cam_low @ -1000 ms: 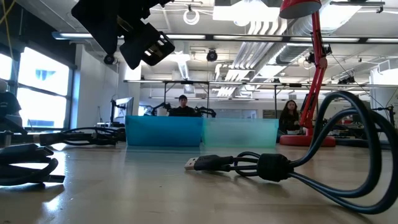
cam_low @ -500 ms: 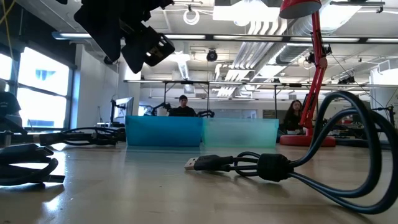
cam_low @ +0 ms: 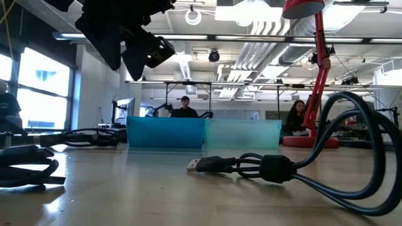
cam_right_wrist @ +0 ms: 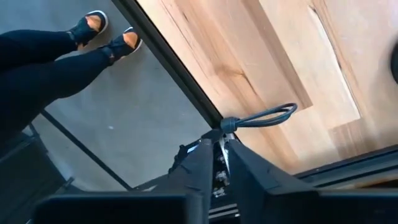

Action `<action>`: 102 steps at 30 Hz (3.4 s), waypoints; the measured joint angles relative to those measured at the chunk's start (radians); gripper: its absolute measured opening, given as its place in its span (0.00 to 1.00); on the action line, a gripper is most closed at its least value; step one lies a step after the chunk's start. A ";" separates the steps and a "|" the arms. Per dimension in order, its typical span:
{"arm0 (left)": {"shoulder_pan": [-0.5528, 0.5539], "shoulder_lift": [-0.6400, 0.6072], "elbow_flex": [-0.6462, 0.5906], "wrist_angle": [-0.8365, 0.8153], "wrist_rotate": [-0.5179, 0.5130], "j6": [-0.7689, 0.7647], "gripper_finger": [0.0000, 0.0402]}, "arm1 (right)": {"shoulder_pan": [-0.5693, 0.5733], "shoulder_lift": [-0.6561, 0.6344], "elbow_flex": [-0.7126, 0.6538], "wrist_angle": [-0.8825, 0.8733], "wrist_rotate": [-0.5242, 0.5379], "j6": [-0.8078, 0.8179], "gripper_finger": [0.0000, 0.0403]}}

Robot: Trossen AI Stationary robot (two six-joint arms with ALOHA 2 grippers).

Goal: Pick & Place USB Port
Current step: Put the black USB cable into the green bin

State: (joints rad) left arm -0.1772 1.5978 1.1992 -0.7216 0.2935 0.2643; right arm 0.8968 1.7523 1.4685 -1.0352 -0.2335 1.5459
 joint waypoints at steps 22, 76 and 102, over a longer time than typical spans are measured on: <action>0.000 0.000 0.000 -0.015 -0.041 0.065 0.36 | 0.062 0.001 0.000 -0.058 -0.012 0.619 0.59; 0.000 0.000 -0.147 0.049 0.010 -0.009 0.36 | 0.116 0.170 -0.311 0.401 -0.057 0.675 0.54; 0.000 0.000 -0.147 0.312 0.062 -0.061 0.36 | -0.031 -0.009 -0.379 0.347 0.289 0.344 0.01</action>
State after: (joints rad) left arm -0.1772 1.5978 1.0523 -0.4092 0.3553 0.2031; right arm 0.8653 1.7435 1.0896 -0.6882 0.0555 1.8904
